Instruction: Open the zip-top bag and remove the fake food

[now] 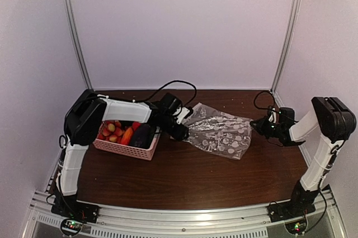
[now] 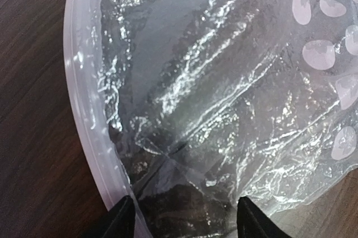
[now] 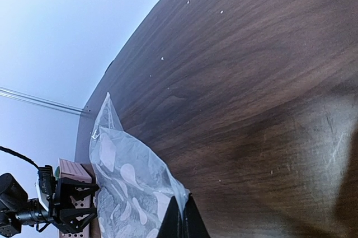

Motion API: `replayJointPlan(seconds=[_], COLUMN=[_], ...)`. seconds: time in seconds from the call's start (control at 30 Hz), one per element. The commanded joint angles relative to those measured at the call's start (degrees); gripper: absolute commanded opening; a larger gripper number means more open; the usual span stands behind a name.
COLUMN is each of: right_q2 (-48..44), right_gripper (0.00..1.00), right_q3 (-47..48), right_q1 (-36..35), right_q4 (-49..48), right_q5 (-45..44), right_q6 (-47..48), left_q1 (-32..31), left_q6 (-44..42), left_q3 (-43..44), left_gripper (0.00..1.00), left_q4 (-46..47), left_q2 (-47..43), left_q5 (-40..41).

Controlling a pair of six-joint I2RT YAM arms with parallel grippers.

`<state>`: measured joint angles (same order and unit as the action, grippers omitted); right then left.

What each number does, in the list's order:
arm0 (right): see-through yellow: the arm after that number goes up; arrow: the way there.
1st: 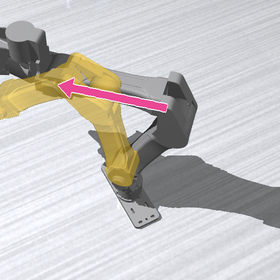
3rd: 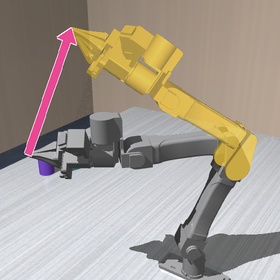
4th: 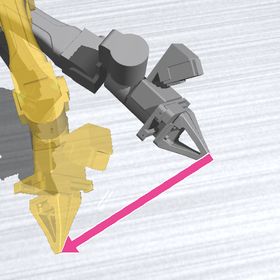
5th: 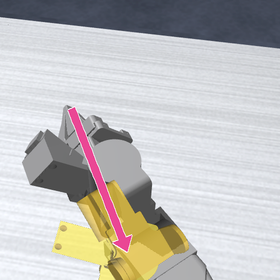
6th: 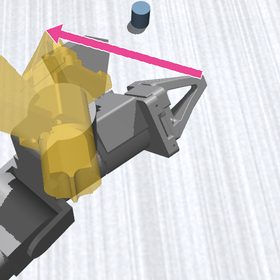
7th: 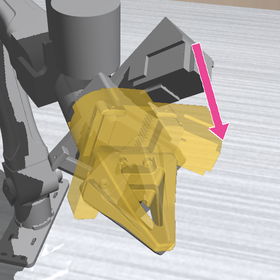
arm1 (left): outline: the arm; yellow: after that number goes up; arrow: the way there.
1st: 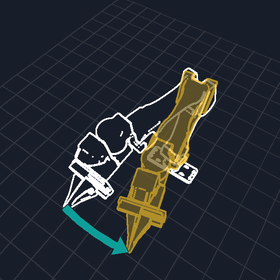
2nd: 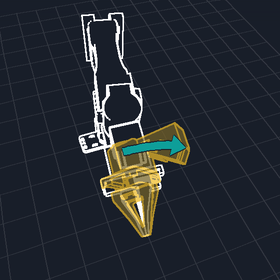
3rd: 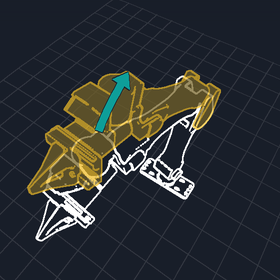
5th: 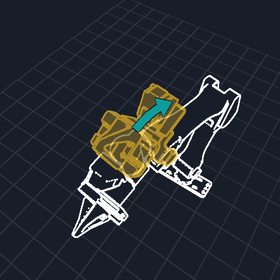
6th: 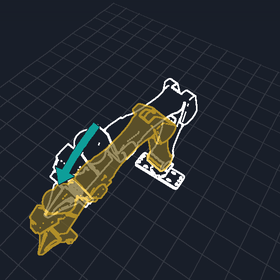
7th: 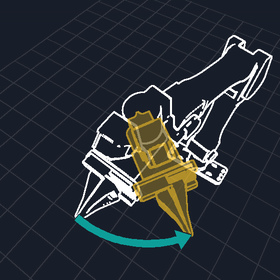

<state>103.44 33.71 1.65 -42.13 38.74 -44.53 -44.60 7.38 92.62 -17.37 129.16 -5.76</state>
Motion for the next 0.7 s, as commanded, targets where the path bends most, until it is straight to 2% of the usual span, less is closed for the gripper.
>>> replayJointPlan(seconds=[0.0, 0.3, 0.67], right_q2=[-2.54, -4.72, -4.52], right_gripper=[0.0, 0.0, 0.0], right_q3=[-3.16, -8.74, -14.31], right_q1=[-0.79, -4.49, -7.03], right_q4=[-0.56, -2.3, -8.32], right_q5=[-3.16, -5.41, -6.16], right_q6=[0.58, 0.27, -2.51], left_q1=[-2.91, -12.53, -17.34], left_q6=[-4.66, -6.76, -4.3], left_q3=[-1.65, -0.94, 10.59], left_gripper=[0.64, 0.64, 0.63], left_q4=[1.87, 9.88, 10.08], left_q2=[-5.01, -8.37, 4.41], left_q5=[-0.73, -3.64, -7.84])
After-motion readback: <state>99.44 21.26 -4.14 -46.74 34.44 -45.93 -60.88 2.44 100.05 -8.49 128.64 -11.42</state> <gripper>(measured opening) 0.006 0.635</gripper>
